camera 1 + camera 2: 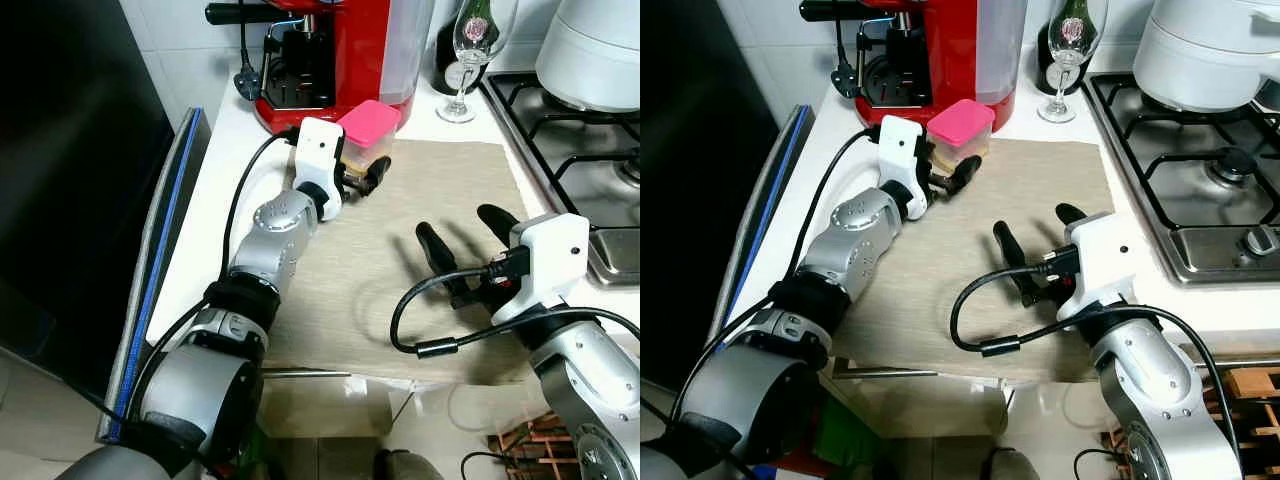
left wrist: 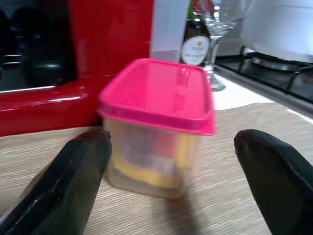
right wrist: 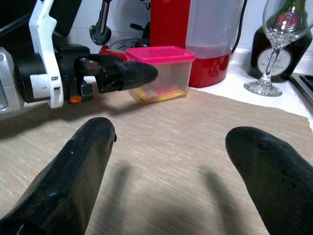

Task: Restocking fridge

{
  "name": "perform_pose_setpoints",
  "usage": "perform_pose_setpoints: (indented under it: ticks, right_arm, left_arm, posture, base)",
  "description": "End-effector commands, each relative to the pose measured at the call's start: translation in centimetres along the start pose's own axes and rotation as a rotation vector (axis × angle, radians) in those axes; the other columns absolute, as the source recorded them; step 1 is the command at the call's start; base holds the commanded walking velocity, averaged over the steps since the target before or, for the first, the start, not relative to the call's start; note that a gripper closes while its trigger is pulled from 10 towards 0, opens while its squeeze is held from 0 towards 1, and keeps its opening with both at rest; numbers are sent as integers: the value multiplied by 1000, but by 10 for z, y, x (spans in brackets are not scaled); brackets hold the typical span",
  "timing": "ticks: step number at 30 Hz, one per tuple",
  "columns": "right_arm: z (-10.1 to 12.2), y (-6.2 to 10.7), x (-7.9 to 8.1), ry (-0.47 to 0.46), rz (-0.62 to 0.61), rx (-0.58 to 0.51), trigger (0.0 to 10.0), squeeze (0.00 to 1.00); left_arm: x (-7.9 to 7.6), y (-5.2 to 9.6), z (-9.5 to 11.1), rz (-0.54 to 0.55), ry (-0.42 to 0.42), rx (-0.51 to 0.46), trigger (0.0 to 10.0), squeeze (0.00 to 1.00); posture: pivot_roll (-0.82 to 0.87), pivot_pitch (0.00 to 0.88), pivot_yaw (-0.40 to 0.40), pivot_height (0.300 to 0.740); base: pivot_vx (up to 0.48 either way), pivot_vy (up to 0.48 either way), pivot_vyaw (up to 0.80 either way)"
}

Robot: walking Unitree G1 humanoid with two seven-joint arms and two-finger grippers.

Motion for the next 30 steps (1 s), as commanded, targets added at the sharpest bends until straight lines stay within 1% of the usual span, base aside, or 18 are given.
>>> perform_pose_setpoints:
  ticks: [1,6,11,13,18,27,30]
  right_arm:
    - [6,2,4,10,12,-16,10000,0]
    - [6,2,3,12,13,-12,10000,0]
    - [6,3,3,13,13,-11,10000,0]
    - [6,3,3,13,13,-12,10000,0]
    - [6,5,3,12,12,-7,10000,0]
    - [5,6,4,12,16,1,10000,0]
    - [5,6,5,10,17,2,10000,0]
  left_arm:
    - [5,-2,0,17,-13,12,10000,0]
    - [3,-3,-5,19,-10,27,10000,0]
    - [-5,-7,-6,-5,10,26,10000,0]
    - [-6,-8,-5,-6,8,21,10000,0]
    - [-1,-10,-2,14,-1,20,10000,0]
    - [1,-12,0,14,-33,18,10000,0]
    - [0,-12,0,2,-30,19,10000,0]
  posture:
    - [-349,96,52,740]
    - [-351,101,50,740]
    - [-360,109,45,740]
    - [-360,109,45,740]
    - [-364,112,43,740]
    - [-367,118,39,740]
    - [-365,120,38,740]
  base:
    - [0,0,0]
    - [0,0,0]
    - [0,0,0]
    - [0,0,0]
    - [0,0,0]
    - [0,0,0]
    - [0,0,0]
Point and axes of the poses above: a point about 5 cm out from each wrist's last joint towards the gripper, its own y axis pointing back from the gripper into the wrist, its own z axis along the axis of the wrist's last joint, x = y × z, the point moved 5 cm from there along -y, pointing out of the wrist towards the gripper, and after that the axes turned 15 degrees about -y, right-handed, at the moved point
